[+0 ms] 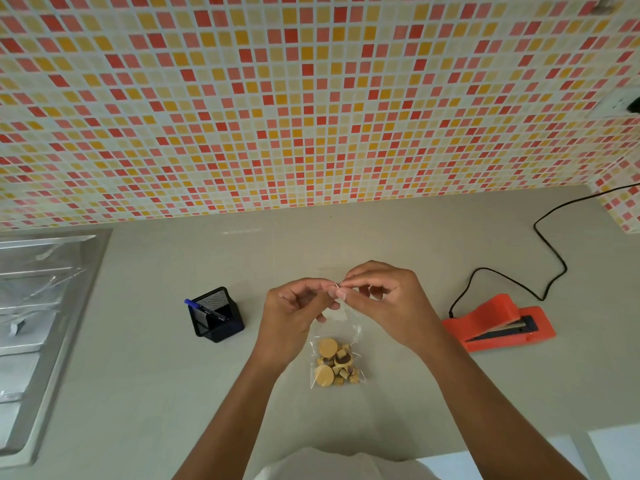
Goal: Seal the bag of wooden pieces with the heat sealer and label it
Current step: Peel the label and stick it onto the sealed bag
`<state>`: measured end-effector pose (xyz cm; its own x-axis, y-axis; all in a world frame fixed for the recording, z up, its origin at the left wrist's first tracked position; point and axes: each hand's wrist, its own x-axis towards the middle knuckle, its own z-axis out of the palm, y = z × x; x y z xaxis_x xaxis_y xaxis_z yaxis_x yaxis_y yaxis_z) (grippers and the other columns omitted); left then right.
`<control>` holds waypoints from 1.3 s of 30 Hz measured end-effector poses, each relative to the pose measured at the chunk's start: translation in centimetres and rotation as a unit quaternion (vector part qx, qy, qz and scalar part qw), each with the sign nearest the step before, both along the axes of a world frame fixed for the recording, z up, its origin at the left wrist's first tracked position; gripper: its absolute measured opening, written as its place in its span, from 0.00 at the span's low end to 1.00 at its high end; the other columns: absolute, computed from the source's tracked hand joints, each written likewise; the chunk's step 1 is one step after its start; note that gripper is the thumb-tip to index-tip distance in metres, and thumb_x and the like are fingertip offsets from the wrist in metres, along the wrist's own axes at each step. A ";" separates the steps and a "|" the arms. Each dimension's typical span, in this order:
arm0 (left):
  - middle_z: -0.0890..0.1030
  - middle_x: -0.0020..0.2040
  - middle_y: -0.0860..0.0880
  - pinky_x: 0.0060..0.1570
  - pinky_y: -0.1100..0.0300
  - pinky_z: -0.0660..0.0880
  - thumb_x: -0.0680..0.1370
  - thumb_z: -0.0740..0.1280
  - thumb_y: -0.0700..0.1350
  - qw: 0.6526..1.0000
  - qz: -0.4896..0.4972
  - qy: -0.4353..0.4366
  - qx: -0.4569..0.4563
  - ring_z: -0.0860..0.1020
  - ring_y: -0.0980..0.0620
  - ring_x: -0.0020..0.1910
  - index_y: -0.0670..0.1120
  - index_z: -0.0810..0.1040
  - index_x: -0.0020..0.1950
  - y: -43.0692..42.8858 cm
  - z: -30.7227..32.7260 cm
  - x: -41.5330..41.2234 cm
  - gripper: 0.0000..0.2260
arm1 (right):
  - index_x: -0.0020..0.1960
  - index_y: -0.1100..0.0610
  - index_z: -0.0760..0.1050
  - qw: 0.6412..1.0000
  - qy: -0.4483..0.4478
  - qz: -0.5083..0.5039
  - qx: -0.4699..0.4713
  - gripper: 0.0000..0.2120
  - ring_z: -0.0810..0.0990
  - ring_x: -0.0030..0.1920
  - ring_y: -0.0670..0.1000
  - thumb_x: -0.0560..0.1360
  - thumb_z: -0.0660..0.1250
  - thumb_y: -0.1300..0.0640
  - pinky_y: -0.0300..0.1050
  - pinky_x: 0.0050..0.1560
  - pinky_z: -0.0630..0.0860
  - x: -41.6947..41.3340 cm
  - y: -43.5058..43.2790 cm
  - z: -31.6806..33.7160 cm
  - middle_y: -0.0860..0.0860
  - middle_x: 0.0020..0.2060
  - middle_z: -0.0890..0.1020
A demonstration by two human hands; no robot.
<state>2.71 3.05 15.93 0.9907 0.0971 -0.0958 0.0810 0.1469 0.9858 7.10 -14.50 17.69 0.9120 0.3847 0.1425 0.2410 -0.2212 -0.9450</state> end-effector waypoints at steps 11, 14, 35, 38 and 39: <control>0.85 0.42 0.41 0.35 0.56 0.77 0.75 0.70 0.37 1.000 -0.001 -0.008 -0.012 0.83 0.46 0.39 0.36 0.83 0.49 0.2 0.5 0.1 0.05 | 0.49 0.53 0.86 0.996 0.075 0.026 0.046 0.07 0.84 0.45 0.55 0.76 0.72 0.64 0.57 0.42 0.79 0.0 -0.3 0.6 0.52 0.45 0.87; 0.85 0.43 0.40 0.35 0.57 0.77 0.75 0.70 0.39 1.000 -0.003 -0.009 -0.020 0.83 0.46 0.39 0.37 0.84 0.48 0.2 0.7 0.1 0.06 | 0.48 0.51 0.86 0.995 0.082 0.028 0.058 0.09 0.84 0.44 0.56 0.76 0.72 0.64 0.53 0.42 0.78 0.0 -0.3 0.9 0.52 0.44 0.87; 0.85 0.44 0.39 0.40 0.56 0.80 0.76 0.69 0.34 0.999 -0.001 0.008 -0.048 0.84 0.43 0.43 0.37 0.83 0.48 -0.2 1.5 -0.1 0.03 | 0.46 0.58 0.86 0.998 0.045 -0.014 0.040 0.06 0.85 0.43 0.55 0.74 0.74 0.66 0.55 0.43 0.81 -0.1 0.2 0.6 0.51 0.41 0.87; 0.85 0.46 0.38 0.44 0.53 0.81 0.76 0.68 0.35 0.997 -0.005 0.021 -0.078 0.84 0.42 0.47 0.37 0.82 0.48 -0.2 1.7 -0.3 0.04 | 0.45 0.56 0.86 0.999 0.014 -0.029 0.028 0.07 0.85 0.43 0.52 0.73 0.74 0.67 0.45 0.42 0.80 -0.2 0.4 0.5 0.49 0.40 0.86; 0.85 0.47 0.38 0.45 0.53 0.81 0.76 0.68 0.36 0.996 -0.006 0.026 -0.089 0.84 0.41 0.48 0.36 0.82 0.48 -0.2 1.8 -0.3 0.05 | 0.46 0.57 0.86 0.999 0.003 -0.028 0.024 0.07 0.85 0.44 0.52 0.73 0.74 0.67 0.45 0.43 0.80 -0.3 0.4 0.5 0.48 0.40 0.86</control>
<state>2.37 2.80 17.70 0.9850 0.0616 -0.1609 0.1335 0.3177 0.9388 6.85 -14.06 18.21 0.9330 0.3251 0.1541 0.2238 -0.1892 -0.9561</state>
